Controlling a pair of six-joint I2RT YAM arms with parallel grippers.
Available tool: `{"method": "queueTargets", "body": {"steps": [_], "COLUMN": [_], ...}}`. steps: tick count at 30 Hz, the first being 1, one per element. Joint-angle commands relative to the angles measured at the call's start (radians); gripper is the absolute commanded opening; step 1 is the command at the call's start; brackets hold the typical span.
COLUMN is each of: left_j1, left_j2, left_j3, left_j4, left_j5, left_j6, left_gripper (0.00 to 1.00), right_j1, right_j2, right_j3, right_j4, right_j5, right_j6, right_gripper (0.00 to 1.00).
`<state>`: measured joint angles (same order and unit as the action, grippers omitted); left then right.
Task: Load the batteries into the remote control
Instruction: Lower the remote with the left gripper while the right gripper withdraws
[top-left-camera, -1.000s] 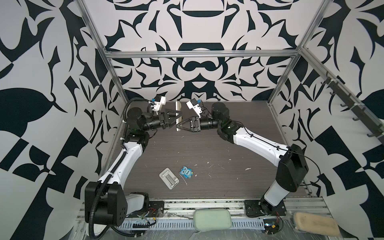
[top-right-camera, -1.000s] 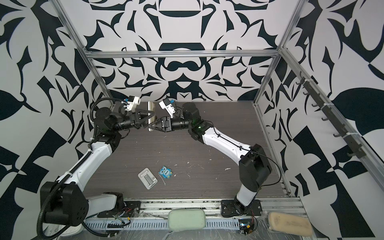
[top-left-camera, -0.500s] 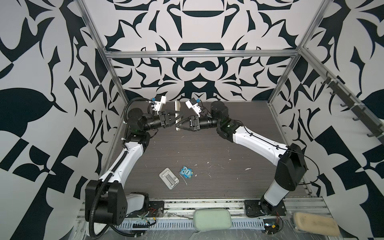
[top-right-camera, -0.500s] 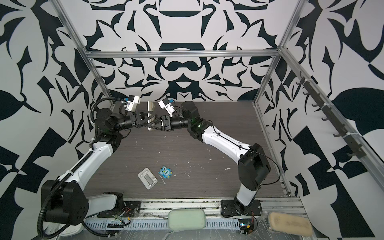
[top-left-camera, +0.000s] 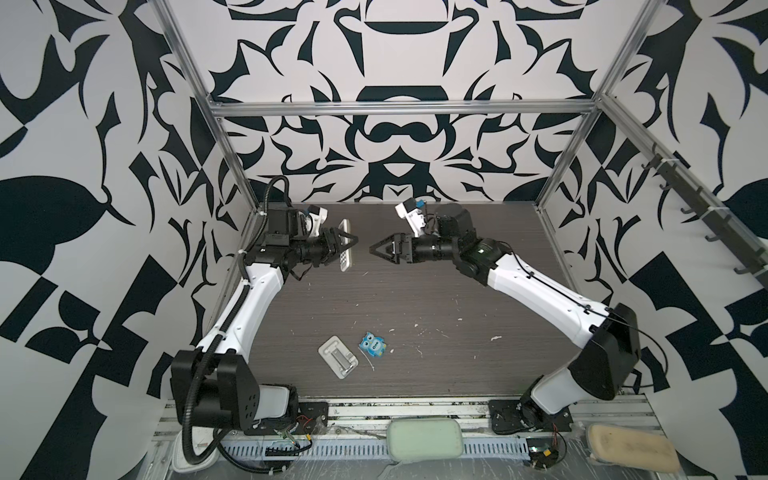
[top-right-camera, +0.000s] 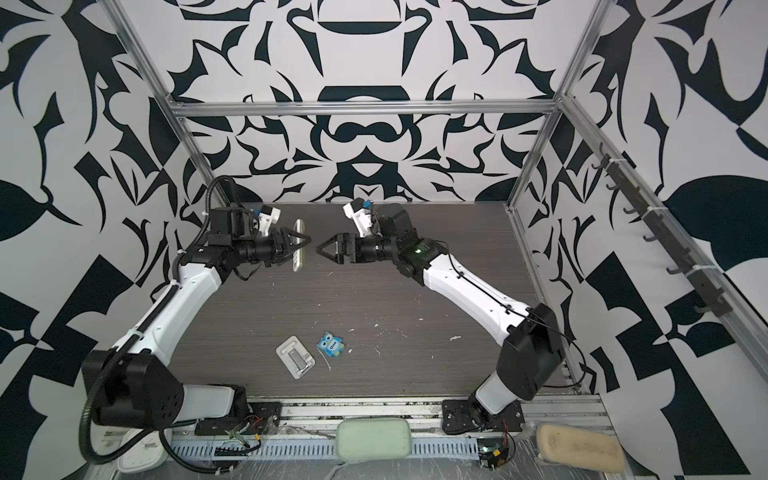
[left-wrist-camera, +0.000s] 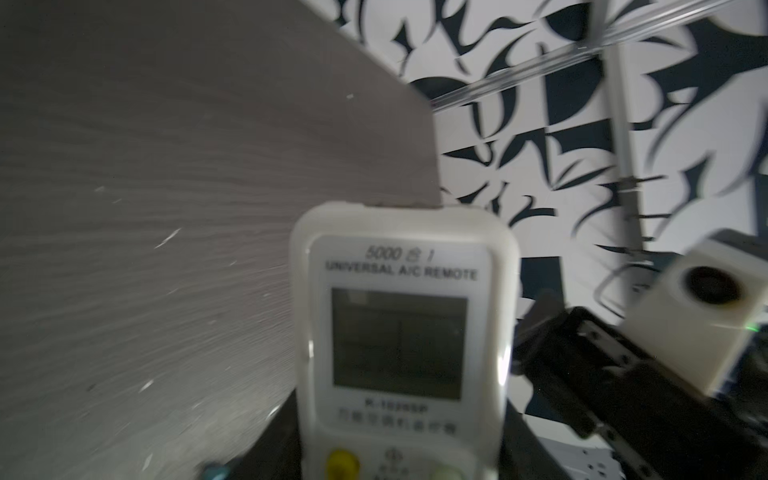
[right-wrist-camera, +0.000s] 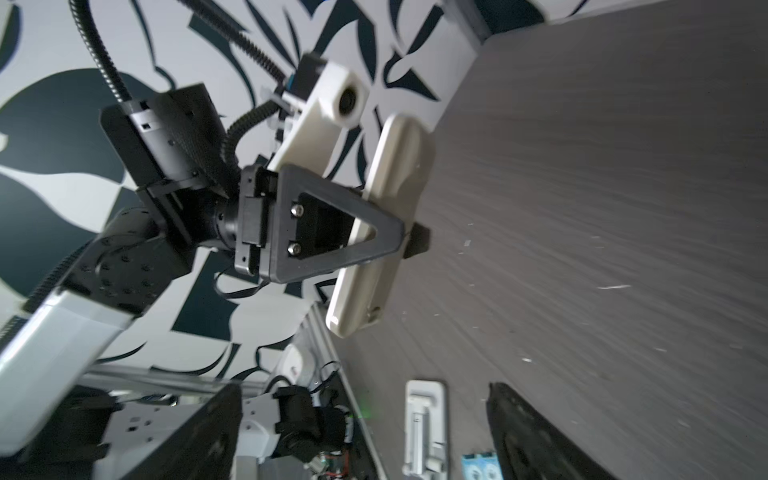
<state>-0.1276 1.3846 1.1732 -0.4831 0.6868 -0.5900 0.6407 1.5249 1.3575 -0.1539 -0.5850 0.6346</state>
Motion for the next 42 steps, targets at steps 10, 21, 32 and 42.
{"method": "queueTargets", "body": {"steps": [10, 21, 32, 42], "left_j1": [-0.138, -0.278, -0.343, -0.374], "left_j2": [0.177, 0.412, 0.571, 0.628], "left_j3": [0.021, 0.137, 0.184, 0.137], "left_j4": [-0.223, -0.24, -0.229, -0.186], "left_j5": [-0.455, -0.685, -0.765, -0.754], "left_j6": [0.117, 0.061, 0.027, -0.016], "left_gripper": [0.07, 0.07, 0.11, 0.26], "right_j1": [-0.046, -0.047, -0.048, -0.048], "right_j2": [-0.111, -0.204, -0.276, -0.297], "right_j3": [-0.042, -0.151, -0.216, -0.236], "right_j4": [-0.377, -0.392, -0.399, -0.397], "right_j5": [0.482, 0.629, 0.694, 0.749], "right_j6": [-0.19, -0.19, -0.189, -0.19], "right_gripper": [1.0, 1.0, 1.0, 1.0]}}
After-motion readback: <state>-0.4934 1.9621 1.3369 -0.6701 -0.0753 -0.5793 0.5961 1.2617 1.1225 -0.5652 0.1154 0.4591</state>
